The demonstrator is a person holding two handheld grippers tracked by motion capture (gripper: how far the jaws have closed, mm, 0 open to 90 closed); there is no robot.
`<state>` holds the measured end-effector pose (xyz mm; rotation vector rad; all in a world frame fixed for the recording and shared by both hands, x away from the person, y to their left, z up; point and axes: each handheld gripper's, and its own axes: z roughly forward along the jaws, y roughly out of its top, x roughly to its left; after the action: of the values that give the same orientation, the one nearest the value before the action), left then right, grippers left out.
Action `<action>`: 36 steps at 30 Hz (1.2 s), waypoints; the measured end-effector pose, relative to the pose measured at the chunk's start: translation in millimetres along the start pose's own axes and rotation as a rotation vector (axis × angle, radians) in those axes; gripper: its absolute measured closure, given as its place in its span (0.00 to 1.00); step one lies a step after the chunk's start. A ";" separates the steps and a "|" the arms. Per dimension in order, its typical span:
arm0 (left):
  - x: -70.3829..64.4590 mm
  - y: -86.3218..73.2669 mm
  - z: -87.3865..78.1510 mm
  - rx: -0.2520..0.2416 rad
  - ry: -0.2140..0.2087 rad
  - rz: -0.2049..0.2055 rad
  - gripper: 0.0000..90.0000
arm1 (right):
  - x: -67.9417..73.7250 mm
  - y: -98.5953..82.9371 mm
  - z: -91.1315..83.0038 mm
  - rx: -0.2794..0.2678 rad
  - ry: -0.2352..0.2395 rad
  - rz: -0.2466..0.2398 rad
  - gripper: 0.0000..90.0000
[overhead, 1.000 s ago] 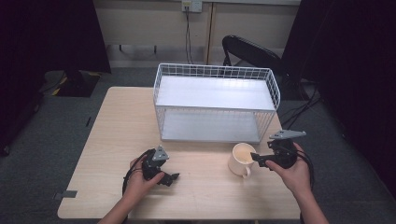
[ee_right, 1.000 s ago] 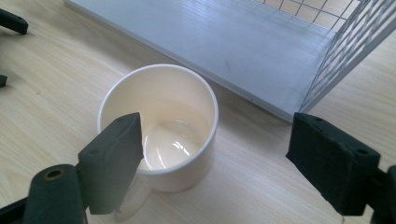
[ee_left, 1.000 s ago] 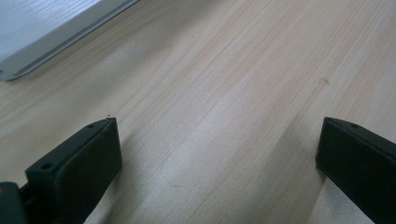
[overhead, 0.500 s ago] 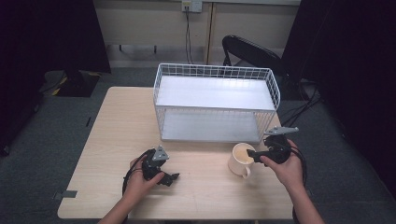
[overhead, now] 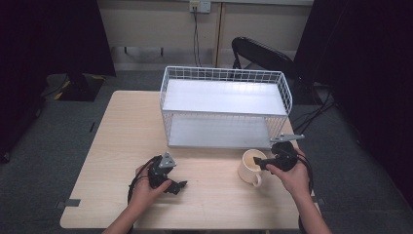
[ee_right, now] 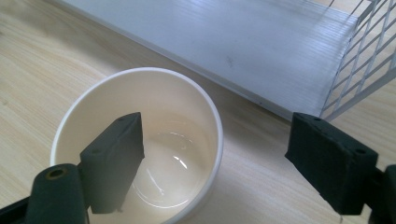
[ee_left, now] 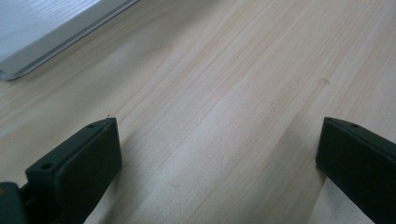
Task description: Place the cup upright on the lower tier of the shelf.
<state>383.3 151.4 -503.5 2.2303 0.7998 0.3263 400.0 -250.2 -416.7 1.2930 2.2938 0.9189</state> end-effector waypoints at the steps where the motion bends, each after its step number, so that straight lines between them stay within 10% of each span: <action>1: 0.0 0.0 0.0 0.000 0.000 0.000 0.00 | -0.2 -1.0 2.5 0.002 0.000 0.003 0.21; 36: 0.0 0.0 0.0 0.000 0.000 -0.001 0.00 | -2.7 -8.6 21.3 0.038 0.041 0.040 0.66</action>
<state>383.3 151.4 -503.5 2.2300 0.8003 0.3259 408.4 -247.9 -438.1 1.3529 2.3348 0.9276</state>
